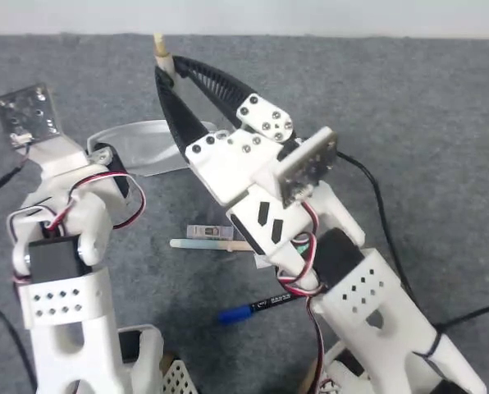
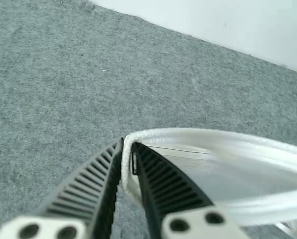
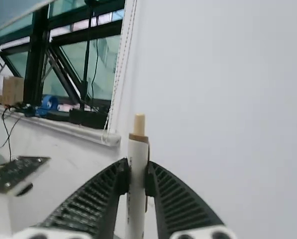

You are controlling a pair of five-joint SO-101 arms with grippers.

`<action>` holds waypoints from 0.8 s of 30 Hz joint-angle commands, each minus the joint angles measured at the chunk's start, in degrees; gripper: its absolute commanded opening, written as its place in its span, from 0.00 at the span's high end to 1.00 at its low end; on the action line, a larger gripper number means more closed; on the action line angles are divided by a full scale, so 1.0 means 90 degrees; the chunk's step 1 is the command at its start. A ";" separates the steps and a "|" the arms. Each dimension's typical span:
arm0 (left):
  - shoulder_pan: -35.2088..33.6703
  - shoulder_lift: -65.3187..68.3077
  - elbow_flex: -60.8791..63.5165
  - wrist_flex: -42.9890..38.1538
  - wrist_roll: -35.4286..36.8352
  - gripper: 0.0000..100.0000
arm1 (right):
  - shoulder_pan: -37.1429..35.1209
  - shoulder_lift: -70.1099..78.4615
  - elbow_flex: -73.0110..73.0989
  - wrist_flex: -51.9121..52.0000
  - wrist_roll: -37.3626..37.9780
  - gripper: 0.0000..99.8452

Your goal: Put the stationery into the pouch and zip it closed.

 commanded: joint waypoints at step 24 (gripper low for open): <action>0.0020 0.0137 0.0122 -0.0039 0.0098 0.99 | -0.0161 0.1187 0.0322 -0.1284 0.0088 0.99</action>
